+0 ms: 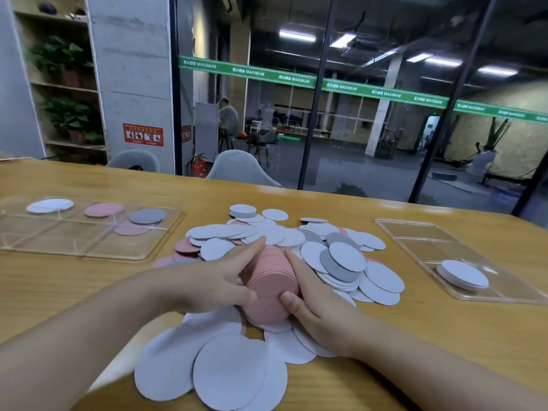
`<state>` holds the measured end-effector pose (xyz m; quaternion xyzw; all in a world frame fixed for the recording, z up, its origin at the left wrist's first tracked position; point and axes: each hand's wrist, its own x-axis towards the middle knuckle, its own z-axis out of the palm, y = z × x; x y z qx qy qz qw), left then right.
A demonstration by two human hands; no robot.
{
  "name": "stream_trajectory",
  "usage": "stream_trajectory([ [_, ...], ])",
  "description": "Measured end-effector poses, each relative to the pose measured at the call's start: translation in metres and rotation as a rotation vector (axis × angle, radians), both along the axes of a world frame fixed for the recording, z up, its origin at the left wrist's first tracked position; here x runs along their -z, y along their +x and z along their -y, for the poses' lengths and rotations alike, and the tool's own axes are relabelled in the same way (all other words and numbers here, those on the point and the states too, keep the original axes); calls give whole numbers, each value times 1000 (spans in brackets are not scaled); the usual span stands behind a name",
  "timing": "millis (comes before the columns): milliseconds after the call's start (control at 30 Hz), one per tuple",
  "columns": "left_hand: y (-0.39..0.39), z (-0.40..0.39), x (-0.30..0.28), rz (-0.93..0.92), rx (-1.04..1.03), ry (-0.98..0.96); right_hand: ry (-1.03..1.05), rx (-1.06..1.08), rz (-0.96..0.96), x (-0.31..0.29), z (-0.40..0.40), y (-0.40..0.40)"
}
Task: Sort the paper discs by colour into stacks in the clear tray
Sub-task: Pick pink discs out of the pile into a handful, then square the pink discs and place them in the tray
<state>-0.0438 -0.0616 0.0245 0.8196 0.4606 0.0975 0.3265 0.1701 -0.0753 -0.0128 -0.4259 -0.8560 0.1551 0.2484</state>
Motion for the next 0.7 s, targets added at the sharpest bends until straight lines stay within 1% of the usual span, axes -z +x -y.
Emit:
stream_trajectory([
  [100, 3, 2, 12, -19, -14, 62, -82, 21, 80, -6, 5, -1],
  [233, 7, 10, 15, -1, -45, 86, -140, 57, 96, -15, 10, -5],
  [333, 5, 11, 15, 32, -73, 60, -151, 73, 80, -21, 16, -9],
  [433, 0, 15, 13, 165, -131, 22, -137, 60, -16, -21, 17, -10],
  [567, -12, 15, 0, 291, -191, 95, -146, 3, -213, -30, 8, -17],
  [700, -37, 10, -26, 484, -223, 124, -128, -67, -362, -57, -5, -47],
])
